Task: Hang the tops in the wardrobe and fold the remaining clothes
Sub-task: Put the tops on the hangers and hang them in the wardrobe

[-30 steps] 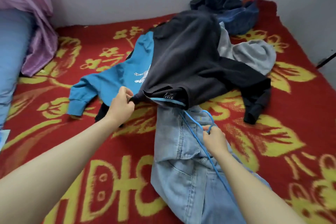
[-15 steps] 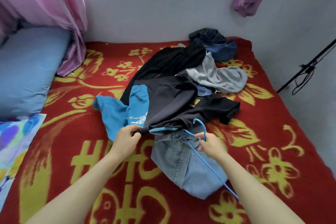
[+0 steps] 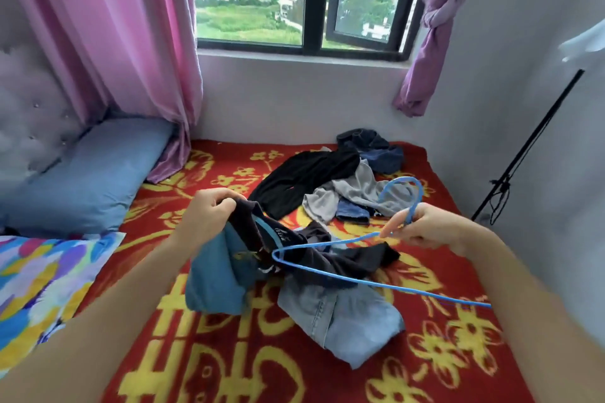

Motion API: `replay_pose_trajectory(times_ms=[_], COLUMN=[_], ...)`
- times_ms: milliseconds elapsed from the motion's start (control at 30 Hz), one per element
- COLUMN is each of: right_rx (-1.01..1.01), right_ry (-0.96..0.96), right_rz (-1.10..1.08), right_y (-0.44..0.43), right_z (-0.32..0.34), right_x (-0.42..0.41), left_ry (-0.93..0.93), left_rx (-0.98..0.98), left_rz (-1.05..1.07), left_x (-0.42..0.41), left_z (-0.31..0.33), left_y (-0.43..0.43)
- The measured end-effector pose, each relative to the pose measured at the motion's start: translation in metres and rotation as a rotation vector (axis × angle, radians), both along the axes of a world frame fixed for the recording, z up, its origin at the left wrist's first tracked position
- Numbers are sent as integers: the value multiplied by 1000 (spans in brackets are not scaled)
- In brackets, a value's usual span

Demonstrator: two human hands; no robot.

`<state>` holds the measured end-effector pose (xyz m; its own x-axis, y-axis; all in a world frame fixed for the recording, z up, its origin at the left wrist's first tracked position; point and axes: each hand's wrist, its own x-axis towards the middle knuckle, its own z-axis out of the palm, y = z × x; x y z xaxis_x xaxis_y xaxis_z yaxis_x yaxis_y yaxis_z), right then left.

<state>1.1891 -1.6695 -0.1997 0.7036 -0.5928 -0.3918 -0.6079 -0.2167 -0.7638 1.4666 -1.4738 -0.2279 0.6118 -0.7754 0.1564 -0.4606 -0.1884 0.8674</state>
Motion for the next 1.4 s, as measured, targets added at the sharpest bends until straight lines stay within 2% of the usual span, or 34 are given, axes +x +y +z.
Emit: replay_pose_trajectory(times_ms=[200,333,433,567,633,800,867,933,967,1067,1100,1133,1200,1333,1400], right_rx=[-49,1,-11,-157,-149,-43,-63,-108,-118,-111,-90,-73,-44,2,-8], right_ry=[-312,-517,-673,-525,-514,-582,-594,-584,-578,-550,-543,-540,-558,-614,-653], right_rz=[-88,-52,-119,13,78,28,19,3,-22,-210,-289,-363,-470,-543,-544], right_y=[22,44,62,113,141,164,169,174,176,170,166,161,154,155,157], right_z=[67,90,96,85,71,60,66,76,80,86,88,93,102,122,136], right_x=[-18,-10,10,79,116,160,173,185,194,222,230,237,245,257,261], left_ry=[-27,-24,25,84,73,46,55,58,-4,-406,-446,-406,-304,-106,-33], left_rx=[-177,-226,-260,-247,-248,-243,-265,-296,-310,-314,-324,-352,-371,-38,76], left_rz=[111,54,-26,-217,-270,-214,-168,-78,22,430,507,533,479,142,65], left_x=[8,3,2,-4,-6,12,23,28,31,37,34,26,6,-19,-22], left_z=[59,79,91,101,105,106,96,81,72,37,23,10,-13,-42,-43], left_y=[27,44,59,69,72,87,96,96,92,88,92,96,102,89,72])
